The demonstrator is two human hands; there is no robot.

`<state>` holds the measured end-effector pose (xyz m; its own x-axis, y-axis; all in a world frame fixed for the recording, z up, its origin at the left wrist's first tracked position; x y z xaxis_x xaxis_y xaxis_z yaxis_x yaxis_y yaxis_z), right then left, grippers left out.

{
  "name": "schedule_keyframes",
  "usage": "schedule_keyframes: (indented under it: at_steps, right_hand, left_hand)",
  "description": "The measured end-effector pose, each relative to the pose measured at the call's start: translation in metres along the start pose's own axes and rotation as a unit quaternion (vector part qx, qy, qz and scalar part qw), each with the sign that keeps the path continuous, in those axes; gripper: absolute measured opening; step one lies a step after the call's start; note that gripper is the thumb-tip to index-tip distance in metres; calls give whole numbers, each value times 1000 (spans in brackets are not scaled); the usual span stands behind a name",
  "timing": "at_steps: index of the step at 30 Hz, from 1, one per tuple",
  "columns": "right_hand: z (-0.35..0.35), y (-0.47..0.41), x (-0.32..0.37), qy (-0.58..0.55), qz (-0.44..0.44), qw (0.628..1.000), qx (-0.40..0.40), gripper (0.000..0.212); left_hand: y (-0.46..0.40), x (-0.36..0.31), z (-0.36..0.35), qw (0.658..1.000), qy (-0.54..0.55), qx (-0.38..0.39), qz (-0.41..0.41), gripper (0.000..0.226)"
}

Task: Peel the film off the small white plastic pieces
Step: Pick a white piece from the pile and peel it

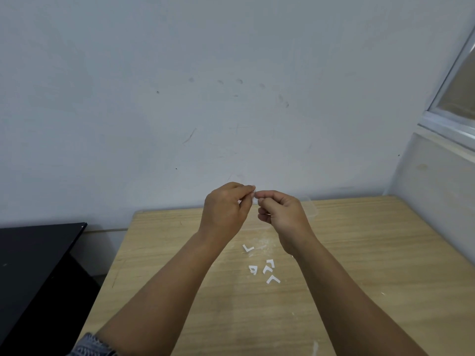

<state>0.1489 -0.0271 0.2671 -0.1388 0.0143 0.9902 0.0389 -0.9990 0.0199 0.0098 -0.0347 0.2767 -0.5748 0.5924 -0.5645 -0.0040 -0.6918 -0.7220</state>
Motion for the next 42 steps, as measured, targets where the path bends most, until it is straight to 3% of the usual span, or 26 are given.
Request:
schedule_keyframes:
  at_steps: [8,10,13,16,19,22,24,27,29,32,42]
  right_hand:
    - [0,2,1,14,9,1000,-2,23]
    - [0,2,1,11,8,1000,-3,23]
    - [1,3,2,10,10,1000,0,23]
    - [1,2,3,13,15,1000,-4,22]
    - [1,0,0,-36,19,999,-9,15]
    - [0,-1,-3,-41,30,999,-5,20]
    - [0,-1,-3,-35,36,999,-22,13]
    - [2,-2,-4,-36,33,998,-42,10]
    - [2,-3,-4,-40,34,998,-37,10]
    - [2,-2,-3,-45,31,998,-29,11]
    - [1,2,2,-30,31,999,-17,9]
  left_hand:
    - [-2,2,2,1000,-1,12,9,9]
    - [-1,2,3,998,46,12,48,11]
    - [-1,-1,4,982,127,34,136,34]
    - [-2,-5,3,972,137,33,186,27]
    - [-3,-5,2,931,223,-28,286,15]
    - [-1,-5,-3,848,359,-81,381,10]
    - [2,-4,-5,827,380,-84,405,10]
    - [6,-2,-7,868,313,-64,379,10]
    - [6,-3,-6,915,243,-60,318,15]
    - [3,-6,-4,952,198,-55,227,21]
    - [-1,8,-3,997,58,9,50,19]
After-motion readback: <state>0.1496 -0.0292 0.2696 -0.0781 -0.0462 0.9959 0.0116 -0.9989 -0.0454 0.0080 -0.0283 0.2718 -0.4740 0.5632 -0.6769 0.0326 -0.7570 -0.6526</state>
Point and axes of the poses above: each hand's wrist, its own y-axis away from the middle knuckle, its own z-axis out of the back of the hand, x = y × z, the point moved 1 cm from there along -y, towards the middle knuckle, and after that the axes turned 14 degrees about y, right-handed, at the moved point
